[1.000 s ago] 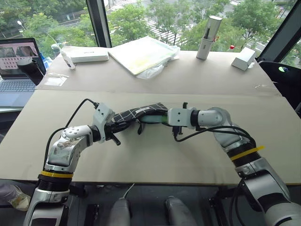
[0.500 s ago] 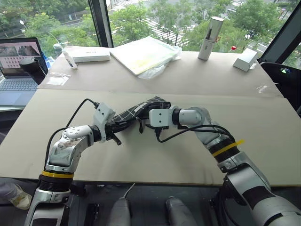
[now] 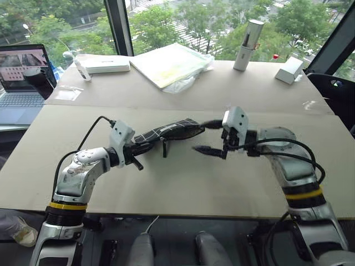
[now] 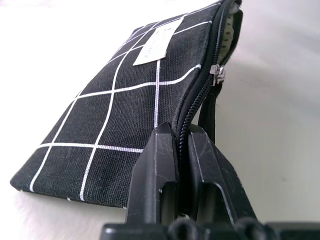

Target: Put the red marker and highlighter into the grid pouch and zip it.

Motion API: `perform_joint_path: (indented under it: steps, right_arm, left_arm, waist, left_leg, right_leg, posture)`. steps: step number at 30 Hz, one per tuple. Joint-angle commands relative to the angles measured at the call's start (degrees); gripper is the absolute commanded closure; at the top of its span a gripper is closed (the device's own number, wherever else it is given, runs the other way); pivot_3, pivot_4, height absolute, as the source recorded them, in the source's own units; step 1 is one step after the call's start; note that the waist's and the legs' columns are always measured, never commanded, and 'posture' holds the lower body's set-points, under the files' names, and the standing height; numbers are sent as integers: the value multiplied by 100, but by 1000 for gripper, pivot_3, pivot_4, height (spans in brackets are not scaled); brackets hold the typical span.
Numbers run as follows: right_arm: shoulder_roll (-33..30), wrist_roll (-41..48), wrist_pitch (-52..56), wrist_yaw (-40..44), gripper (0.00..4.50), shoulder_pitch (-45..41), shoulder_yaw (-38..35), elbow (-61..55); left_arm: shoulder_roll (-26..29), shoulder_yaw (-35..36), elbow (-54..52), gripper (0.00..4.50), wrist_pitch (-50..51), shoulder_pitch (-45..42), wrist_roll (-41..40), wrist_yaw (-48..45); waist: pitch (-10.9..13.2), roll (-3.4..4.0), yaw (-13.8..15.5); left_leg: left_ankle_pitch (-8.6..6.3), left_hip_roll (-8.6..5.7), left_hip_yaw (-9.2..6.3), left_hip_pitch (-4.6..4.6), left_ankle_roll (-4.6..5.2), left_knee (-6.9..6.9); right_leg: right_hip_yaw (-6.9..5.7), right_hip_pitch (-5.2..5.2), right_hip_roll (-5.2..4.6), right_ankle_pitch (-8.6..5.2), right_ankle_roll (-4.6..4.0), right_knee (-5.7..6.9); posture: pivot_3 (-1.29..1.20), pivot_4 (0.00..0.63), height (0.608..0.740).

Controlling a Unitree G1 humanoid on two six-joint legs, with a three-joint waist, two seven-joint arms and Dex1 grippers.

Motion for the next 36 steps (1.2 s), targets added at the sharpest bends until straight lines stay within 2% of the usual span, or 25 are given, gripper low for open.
perform_joint_path:
  steps: [1,5,8,19,24,25,27,29,30,33,36]
  right_arm:
    - [242,234,849,-566,184,260,190,-637]
    - [918,106,1525,-1446,184,149,414,-452]
    - [1291,-173,1635,-1957,184,-98,604,-69]
    - [2386,-517,1462,-2689,184,-1093,646,1377]
    - [2391,-504,1409,-2604,1381,-1118,620,1360]
    - [2363,-492,1421,-2590,1799,-1107,606,1336]
    - [2303,-475,1430,-2558,2315,-1087,574,1311]
    - [2229,-453,1449,-2510,3095,-1071,525,1283]
    - [2197,-443,1458,-2486,3312,-1063,502,1267]
    - [2099,-422,1486,-2441,4440,-1006,464,1198]
    - [1975,-381,1549,-2389,4487,-920,403,1074]
  left_arm:
    - [1,17,-41,4500,-65,-148,-51,-40]
    - [-48,-59,-20,4500,-80,-223,-38,-49]
    - [-53,-97,-27,4500,-96,-222,-33,-81]
    - [-56,-190,-139,4500,-97,-155,-37,-77]
    - [-54,-179,-103,4500,-101,-158,-32,-60]
    - [-52,-174,-91,4500,-104,-162,-29,-57]
    - [-46,-158,-65,4500,-110,-170,-27,-53]
    - [-39,-134,-34,4500,-119,-180,-21,-42]
    - [-35,-125,-25,4500,-120,-185,-20,-37]
    - [-28,-99,-27,4500,-113,-180,-26,-19]
    - [-20,-67,-32,4500,-112,-157,-34,2]
  waist:
    - [0,0,-29]
    - [0,0,-33]
    - [0,0,-24]
    - [0,0,-18]
    - [0,0,-16]
    - [0,0,-20]
    - [0,0,-26]
    - [0,0,-27]
    - [0,0,-26]
    - [0,0,-27]
    - [0,0,-30]
  left_leg:
    - [0,0,0,1,0,2]
    - [1,0,-6,2,-1,3]
    - [2,-1,-7,-1,-2,2]
    - [2,0,-7,-3,-3,0]
    - [2,0,-7,-4,-3,1]
    - [2,0,-7,-4,-3,1]
    - [2,0,-7,-4,-3,0]
    - [2,0,-7,-4,-3,0]
    - [2,0,-7,-4,-3,0]
    - [2,0,-7,-4,-3,0]
    - [2,0,-7,-4,-3,-1]
  right_leg:
    - [1,-2,2,0,-1,3]
    - [3,-8,9,-1,-3,6]
    - [4,-9,8,-1,-3,4]
    - [2,-11,8,-1,-3,4]
    - [1,-11,8,-1,-3,4]
    - [1,-12,8,-1,-3,4]
    - [1,-12,8,-1,-3,4]
    - [1,-12,8,-1,-3,4]
    - [1,-12,8,-1,-3,4]
    - [1,-12,8,-1,-3,3]
    - [1,-13,8,-1,-3,3]
  posture:
    - [0,150,740]
    - [0,150,740]
    - [0,150,740]
    - [0,150,740]
    - [0,150,740]
    - [0,150,740]
    - [0,150,740]
    - [0,150,740]
    - [0,150,740]
    - [0,150,740]
    - [0,150,740]
